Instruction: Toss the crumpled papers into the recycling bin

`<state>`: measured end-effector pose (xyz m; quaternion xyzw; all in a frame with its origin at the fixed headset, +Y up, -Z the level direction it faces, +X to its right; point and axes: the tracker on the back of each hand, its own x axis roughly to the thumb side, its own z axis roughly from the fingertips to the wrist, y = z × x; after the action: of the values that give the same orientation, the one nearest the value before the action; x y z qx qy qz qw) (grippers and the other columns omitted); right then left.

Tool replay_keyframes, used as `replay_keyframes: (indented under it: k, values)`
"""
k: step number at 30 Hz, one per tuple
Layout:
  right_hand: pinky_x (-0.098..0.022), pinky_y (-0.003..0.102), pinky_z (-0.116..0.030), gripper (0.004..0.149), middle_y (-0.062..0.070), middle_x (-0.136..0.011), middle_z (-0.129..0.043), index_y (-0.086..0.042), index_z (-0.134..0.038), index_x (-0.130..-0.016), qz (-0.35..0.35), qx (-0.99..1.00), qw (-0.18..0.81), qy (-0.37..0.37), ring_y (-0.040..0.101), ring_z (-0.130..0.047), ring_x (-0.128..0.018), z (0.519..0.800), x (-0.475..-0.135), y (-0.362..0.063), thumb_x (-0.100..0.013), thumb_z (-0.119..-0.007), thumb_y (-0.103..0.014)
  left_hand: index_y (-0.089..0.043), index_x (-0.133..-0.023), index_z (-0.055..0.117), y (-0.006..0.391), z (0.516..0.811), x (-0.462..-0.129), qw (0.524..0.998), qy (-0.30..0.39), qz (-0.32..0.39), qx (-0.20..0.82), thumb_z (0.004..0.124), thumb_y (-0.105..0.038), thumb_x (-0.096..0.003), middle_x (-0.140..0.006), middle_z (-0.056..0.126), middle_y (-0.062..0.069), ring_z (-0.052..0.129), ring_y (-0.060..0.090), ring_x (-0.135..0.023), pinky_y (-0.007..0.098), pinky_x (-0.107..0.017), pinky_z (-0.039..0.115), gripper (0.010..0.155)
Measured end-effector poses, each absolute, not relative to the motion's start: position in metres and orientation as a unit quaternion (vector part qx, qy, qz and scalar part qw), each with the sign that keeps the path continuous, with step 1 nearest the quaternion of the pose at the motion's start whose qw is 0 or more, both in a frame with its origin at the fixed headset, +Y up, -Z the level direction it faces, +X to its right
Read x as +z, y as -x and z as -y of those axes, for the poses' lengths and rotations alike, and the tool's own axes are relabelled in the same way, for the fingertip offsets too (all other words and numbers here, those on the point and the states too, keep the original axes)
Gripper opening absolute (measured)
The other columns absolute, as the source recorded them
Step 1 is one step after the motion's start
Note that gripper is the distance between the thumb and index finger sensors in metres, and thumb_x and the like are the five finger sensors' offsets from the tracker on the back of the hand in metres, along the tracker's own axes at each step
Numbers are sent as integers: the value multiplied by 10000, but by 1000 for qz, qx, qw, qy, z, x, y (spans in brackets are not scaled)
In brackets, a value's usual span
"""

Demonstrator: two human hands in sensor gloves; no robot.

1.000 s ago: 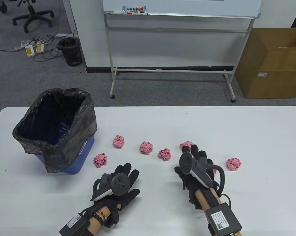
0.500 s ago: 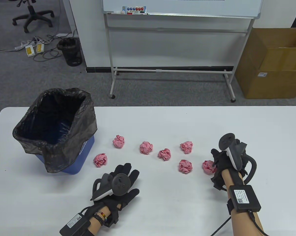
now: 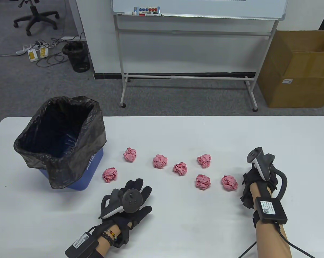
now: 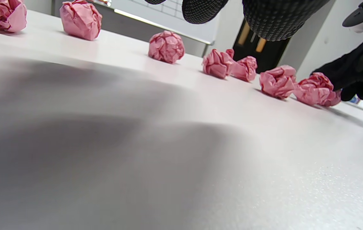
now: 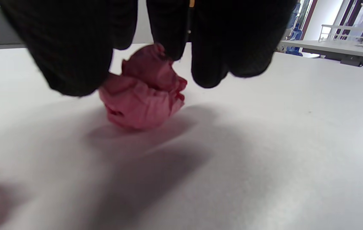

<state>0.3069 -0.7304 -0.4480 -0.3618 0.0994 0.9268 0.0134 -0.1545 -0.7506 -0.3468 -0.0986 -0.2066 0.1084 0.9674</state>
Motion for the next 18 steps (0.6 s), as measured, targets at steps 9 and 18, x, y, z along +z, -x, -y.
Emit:
replay_keyframes:
  k: [9,18]
  values:
    - [-473,301,-916,578,5,-947,-880,-327,-851,-875,-41,935,-15,351,264,-1037,-718,738,-449,-306,-311,-961,-391,-236,-1132,418,155,750,-347,968,96,205,107,660,-534,-490,-1223,199,163,234,474,-1097,710,-732,367,748]
    - [-436,270,-949,544,8,-890,-936,-327,-894,-826,3,942,-17,336,244,-1081,-654,721,-442,-301,-290,-975,-379,-236,-1132,423,156,747,-348,968,91,203,113,661,-533,-490,-1224,197,162,233,472,-1099,711,-735,364,746]
